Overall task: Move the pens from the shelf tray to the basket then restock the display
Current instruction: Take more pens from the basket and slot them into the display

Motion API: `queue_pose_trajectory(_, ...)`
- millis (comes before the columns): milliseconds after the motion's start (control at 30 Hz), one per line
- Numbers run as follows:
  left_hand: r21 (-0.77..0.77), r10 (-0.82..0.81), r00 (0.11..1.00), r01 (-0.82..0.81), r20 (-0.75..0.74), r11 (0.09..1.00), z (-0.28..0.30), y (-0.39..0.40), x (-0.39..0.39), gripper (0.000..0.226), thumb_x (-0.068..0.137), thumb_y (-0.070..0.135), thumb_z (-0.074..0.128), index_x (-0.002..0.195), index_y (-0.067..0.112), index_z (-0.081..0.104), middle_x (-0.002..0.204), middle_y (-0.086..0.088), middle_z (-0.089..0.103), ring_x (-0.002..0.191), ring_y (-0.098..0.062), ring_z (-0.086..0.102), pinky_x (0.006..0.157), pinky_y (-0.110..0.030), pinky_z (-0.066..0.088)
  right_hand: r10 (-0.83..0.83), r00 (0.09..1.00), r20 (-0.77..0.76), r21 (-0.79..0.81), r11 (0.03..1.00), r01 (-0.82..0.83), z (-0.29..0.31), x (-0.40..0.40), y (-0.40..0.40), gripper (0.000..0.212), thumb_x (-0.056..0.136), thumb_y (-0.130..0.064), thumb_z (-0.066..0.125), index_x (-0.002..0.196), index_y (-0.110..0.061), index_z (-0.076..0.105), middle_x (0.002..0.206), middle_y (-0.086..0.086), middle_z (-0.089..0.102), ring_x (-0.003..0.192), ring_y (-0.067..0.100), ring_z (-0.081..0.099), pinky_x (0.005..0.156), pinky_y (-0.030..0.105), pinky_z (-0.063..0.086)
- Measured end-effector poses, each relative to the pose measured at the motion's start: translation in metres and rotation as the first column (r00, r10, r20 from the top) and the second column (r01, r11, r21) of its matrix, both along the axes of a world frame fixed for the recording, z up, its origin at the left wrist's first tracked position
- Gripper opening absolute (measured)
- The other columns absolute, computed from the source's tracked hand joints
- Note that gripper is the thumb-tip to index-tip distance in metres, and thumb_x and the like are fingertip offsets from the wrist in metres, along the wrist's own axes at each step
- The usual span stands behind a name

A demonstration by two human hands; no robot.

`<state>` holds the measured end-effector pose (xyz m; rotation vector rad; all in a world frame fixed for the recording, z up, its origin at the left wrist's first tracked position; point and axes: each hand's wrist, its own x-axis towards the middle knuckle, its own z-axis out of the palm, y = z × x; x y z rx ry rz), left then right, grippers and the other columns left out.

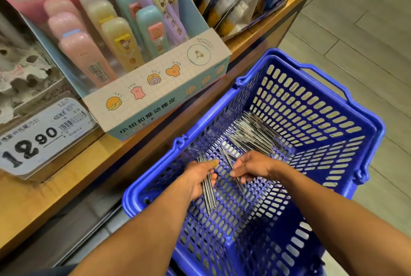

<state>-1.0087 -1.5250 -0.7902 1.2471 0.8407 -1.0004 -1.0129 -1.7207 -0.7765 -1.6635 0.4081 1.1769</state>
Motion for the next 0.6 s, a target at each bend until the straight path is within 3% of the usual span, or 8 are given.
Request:
queue_pose_trajectory(133,-0.05,0.012,1.0,-0.011,0.011,0.999,0.006,-0.003,0.0,0.028,0.08,0.021,0.08,0.095,0.006,0.062,0.073,-0.006,0.054,0.05,-0.014,0.052,0.046,-0.028,0.049,-0.006,0.997,-0.077,0.187,0.982,0.02,0.009,-0.007,0.022,0.003,0.085,-0.006,0.07,0.084,-0.004,0.068,0.075,0.009,0.069,0.056,0.01,0.061,0.051,0.016,0.047)
queue_pose_trajectory(233,-0.083,0.041,0.999,-0.041,0.002,0.996,0.007,-0.002,0.001,0.045,0.082,0.016,0.079,0.115,-0.001,0.056,0.079,-0.013,0.061,0.053,-0.021,0.061,0.049,-0.032,0.053,-0.012,0.996,-0.085,0.201,0.979,0.029,0.005,-0.009,0.038,0.006,0.083,-0.005,0.072,0.08,-0.006,0.068,0.067,0.003,0.07,0.052,0.007,0.063,0.048,0.014,0.046)
queue_pose_trajectory(333,0.026,0.004,1.0,-0.004,0.029,1.0,0.006,-0.001,0.0,0.03,0.088,0.009,0.072,0.112,0.001,0.055,0.065,-0.01,0.057,0.042,-0.019,0.057,0.045,-0.028,0.048,0.062,0.992,-0.111,0.206,0.978,-0.038,0.002,-0.003,0.042,0.005,0.081,-0.013,0.076,0.079,-0.01,0.071,0.072,0.005,0.072,0.058,0.009,0.066,0.053,0.017,0.049)
queue_pose_trajectory(400,0.095,-0.019,0.999,0.015,0.044,0.995,0.003,0.001,-0.003,0.022,0.09,0.006,0.064,0.11,0.0,0.058,0.063,-0.01,0.056,0.041,-0.018,0.056,0.043,-0.026,0.047,0.068,0.989,-0.135,0.195,0.98,-0.041,-0.004,0.002,0.037,0.016,0.076,-0.023,0.078,0.084,-0.01,0.073,0.08,0.007,0.073,0.062,0.011,0.066,0.056,0.019,0.051)
queue_pose_trajectory(467,0.105,-0.023,0.999,0.019,0.044,0.994,-0.001,0.002,-0.005,0.022,0.09,0.005,0.06,0.111,-0.003,0.058,0.071,-0.012,0.059,0.053,-0.022,0.057,0.051,-0.028,0.05,-0.074,0.996,-0.043,0.061,0.995,0.077,-0.018,0.007,0.031,0.021,0.075,-0.024,0.079,0.089,-0.01,0.071,0.086,0.01,0.073,0.064,0.015,0.063,0.058,0.024,0.051)
queue_pose_trajectory(500,0.101,-0.026,0.999,0.022,0.032,0.995,-0.002,0.003,-0.006,0.023,0.09,0.005,0.059,0.112,-0.003,0.058,0.074,-0.013,0.059,0.057,-0.024,0.056,0.055,-0.03,0.05,-0.129,0.988,0.084,-0.103,0.985,0.137,-0.029,0.007,0.028,0.018,0.08,-0.022,0.078,0.091,-0.011,0.069,0.089,0.011,0.072,0.067,0.016,0.062,0.06,0.026,0.05)
queue_pose_trajectory(567,0.098,-0.023,1.0,0.021,0.016,0.995,-0.002,0.003,-0.006,0.015,0.091,0.005,0.058,0.106,0.0,0.057,0.072,-0.01,0.054,0.053,-0.02,0.053,0.051,-0.029,0.048,0.056,0.946,0.32,-0.543,0.829,0.134,-0.048,0.006,0.019,0.015,0.088,-0.016,0.07,0.1,-0.014,0.061,0.098,0.009,0.067,0.078,0.02,0.059,0.069,0.029,0.048)
queue_pose_trajectory(600,0.091,-0.013,1.0,0.012,0.01,0.996,-0.002,0.003,-0.006,0.009,0.092,0.004,0.057,0.101,0.001,0.056,0.071,-0.008,0.051,0.05,-0.016,0.051,0.047,-0.027,0.047,0.214,0.926,0.31,-0.679,0.731,0.058,-0.054,0.003,0.015,0.016,0.089,-0.013,0.065,0.103,-0.014,0.057,0.103,0.009,0.064,0.085,0.023,0.059,0.074,0.032,0.048)
